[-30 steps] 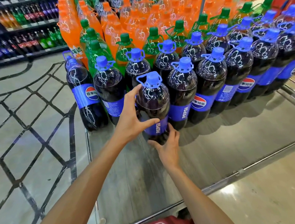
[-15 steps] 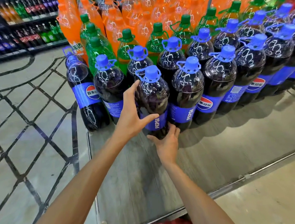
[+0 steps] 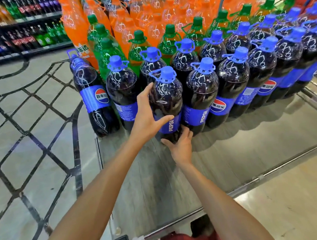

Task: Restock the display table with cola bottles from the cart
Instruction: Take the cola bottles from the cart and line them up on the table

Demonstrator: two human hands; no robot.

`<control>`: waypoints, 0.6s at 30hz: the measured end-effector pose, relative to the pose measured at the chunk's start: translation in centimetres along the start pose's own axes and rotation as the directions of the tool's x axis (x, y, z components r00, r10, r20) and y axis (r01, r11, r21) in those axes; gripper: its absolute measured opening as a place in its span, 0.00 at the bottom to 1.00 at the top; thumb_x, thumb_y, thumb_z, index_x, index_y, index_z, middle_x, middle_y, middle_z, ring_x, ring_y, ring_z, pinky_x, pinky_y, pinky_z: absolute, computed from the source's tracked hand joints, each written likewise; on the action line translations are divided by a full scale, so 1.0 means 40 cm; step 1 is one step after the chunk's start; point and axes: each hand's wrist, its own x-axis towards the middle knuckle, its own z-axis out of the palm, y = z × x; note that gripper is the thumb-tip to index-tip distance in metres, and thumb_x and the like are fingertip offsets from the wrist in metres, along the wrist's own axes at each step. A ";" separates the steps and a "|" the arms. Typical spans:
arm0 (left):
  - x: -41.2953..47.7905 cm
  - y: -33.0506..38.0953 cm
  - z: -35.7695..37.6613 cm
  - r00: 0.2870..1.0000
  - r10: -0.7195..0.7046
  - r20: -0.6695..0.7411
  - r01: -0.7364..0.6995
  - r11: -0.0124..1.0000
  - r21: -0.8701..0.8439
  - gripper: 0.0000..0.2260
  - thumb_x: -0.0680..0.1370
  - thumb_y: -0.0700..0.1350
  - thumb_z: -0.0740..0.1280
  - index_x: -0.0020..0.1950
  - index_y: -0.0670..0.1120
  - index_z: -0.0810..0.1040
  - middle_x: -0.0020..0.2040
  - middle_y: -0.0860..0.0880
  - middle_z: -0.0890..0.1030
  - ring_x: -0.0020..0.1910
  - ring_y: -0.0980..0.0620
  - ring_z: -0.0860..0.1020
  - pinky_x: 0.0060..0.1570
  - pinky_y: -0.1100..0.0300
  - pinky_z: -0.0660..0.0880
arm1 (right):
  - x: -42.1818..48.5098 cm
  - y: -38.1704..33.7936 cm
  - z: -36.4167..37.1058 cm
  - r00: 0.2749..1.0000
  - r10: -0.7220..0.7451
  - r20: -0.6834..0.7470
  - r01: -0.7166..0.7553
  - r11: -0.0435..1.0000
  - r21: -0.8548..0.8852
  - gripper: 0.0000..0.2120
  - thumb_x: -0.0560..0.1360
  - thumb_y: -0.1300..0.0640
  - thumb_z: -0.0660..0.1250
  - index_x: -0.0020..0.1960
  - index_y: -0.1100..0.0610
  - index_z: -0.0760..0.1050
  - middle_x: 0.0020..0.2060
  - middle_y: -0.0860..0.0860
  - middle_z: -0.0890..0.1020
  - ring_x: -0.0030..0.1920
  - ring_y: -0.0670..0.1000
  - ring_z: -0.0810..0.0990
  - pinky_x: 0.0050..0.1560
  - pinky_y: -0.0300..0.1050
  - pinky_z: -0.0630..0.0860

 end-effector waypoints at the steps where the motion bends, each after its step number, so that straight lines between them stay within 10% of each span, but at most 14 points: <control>1: -0.005 0.003 0.001 1.000 -0.007 -0.016 0.007 1.000 0.000 0.49 0.68 0.46 0.82 0.80 0.40 0.56 0.74 0.50 0.61 0.75 0.56 0.64 0.76 0.53 0.63 | 0.003 0.001 -0.007 1.000 0.008 0.020 -0.007 1.000 -0.012 0.41 0.66 0.50 0.83 0.71 0.63 0.67 0.63 0.60 0.71 0.61 0.64 0.76 0.56 0.55 0.75; 6: -0.036 0.019 -0.010 0.996 -0.055 -0.064 0.057 0.998 0.035 0.42 0.70 0.47 0.81 0.77 0.42 0.61 0.70 0.48 0.65 0.68 0.58 0.68 0.72 0.64 0.66 | 0.022 0.004 -0.056 0.994 0.029 0.102 -0.025 0.999 -0.035 0.34 0.72 0.50 0.78 0.72 0.58 0.69 0.62 0.57 0.76 0.55 0.55 0.80 0.60 0.56 0.78; 12: -0.166 0.009 -0.038 0.991 -0.017 0.132 -0.025 0.951 0.309 0.24 0.78 0.54 0.65 0.72 0.45 0.68 0.68 0.47 0.68 0.62 0.47 0.74 0.54 0.43 0.79 | 0.006 0.004 -0.160 0.948 0.096 0.305 -0.032 0.978 -0.207 0.26 0.75 0.48 0.75 0.68 0.58 0.73 0.52 0.51 0.80 0.53 0.53 0.81 0.58 0.47 0.76; 18: -0.165 0.066 -0.024 0.862 -0.193 0.469 -0.247 0.648 0.720 0.23 0.80 0.55 0.65 0.72 0.47 0.68 0.64 0.44 0.73 0.62 0.40 0.73 0.55 0.45 0.75 | -0.050 0.019 -0.336 0.899 0.162 0.406 0.080 0.852 -0.517 0.25 0.77 0.53 0.73 0.68 0.65 0.72 0.62 0.61 0.80 0.64 0.61 0.78 0.62 0.52 0.72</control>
